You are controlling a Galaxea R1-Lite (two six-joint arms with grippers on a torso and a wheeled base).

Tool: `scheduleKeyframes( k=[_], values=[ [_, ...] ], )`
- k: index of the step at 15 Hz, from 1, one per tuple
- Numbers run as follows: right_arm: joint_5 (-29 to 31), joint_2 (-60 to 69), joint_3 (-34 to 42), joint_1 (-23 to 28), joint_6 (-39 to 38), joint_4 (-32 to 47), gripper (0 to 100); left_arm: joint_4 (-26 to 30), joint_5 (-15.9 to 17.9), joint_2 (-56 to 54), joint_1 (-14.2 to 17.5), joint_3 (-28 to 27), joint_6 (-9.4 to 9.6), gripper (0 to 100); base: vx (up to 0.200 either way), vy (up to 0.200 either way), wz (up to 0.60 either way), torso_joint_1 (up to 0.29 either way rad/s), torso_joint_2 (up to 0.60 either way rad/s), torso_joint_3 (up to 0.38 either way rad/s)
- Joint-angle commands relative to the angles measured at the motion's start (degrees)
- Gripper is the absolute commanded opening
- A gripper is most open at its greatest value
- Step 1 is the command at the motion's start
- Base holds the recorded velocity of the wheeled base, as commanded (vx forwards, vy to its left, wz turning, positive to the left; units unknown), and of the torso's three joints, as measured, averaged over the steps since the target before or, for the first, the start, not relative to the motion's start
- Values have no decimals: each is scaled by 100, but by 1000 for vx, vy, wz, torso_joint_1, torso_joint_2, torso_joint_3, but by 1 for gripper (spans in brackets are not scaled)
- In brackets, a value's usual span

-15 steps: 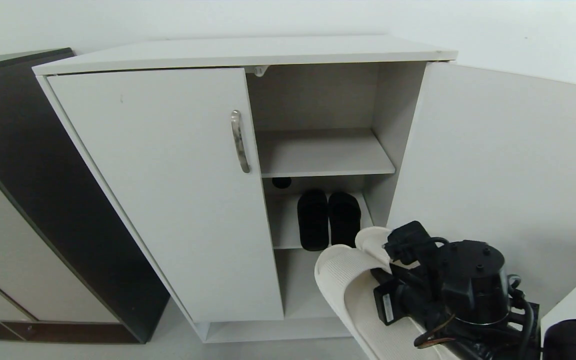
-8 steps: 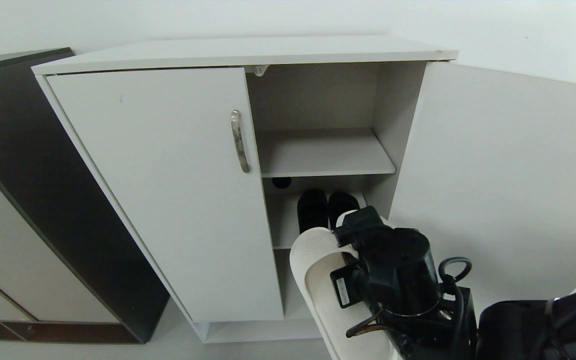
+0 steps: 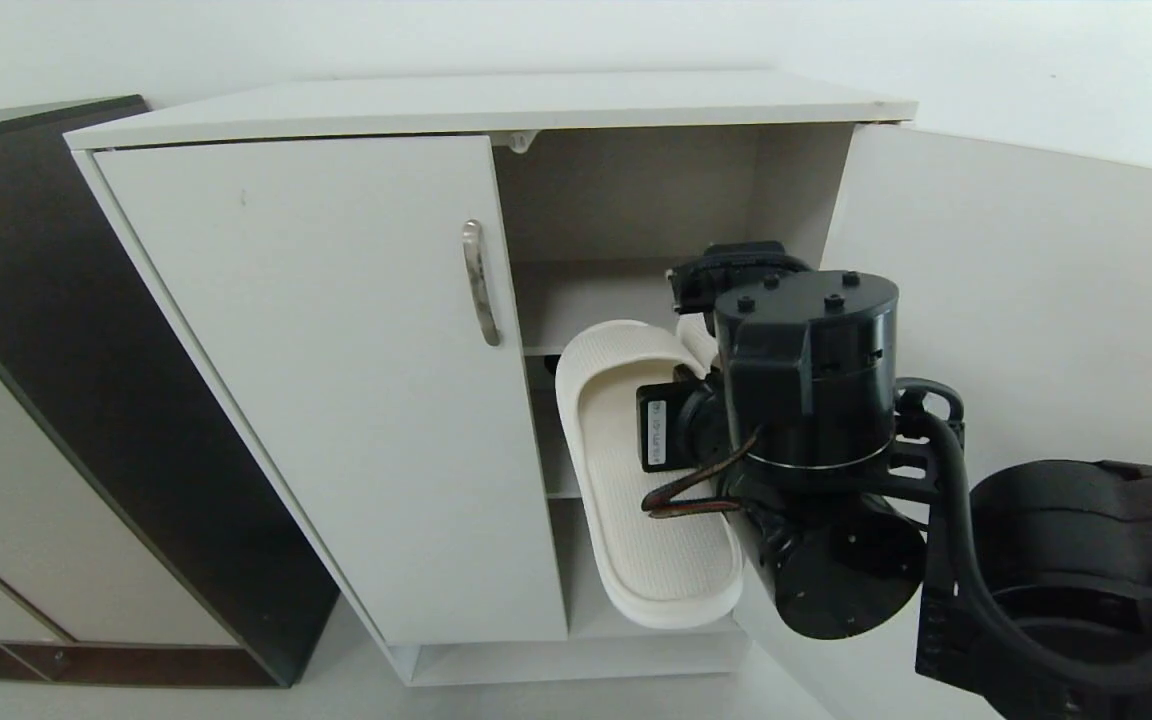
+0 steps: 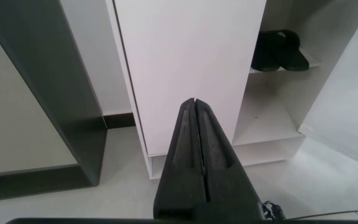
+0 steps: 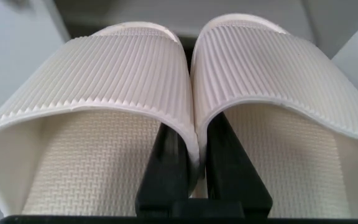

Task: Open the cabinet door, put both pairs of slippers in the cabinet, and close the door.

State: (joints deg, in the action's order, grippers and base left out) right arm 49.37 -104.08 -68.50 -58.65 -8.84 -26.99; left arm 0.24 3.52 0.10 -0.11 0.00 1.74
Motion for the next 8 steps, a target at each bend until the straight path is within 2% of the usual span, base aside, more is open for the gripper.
scheduleKeyframes(
  k=[1,3,8],
  values=[
    [-7,-86,-111,178,-109,1,0,2,-1,-1,2,0,1,0,0,0,0,0,0,0],
    [-7,-165,-120,372,-294,10,0,2,-1,-1,2,0,1,0,0,0,0,0,0,0],
    [-15,-262,-93,407,-303,10,0,2,-1,-1,2,0,1,0,0,0,0,0,0,0]
  ],
)
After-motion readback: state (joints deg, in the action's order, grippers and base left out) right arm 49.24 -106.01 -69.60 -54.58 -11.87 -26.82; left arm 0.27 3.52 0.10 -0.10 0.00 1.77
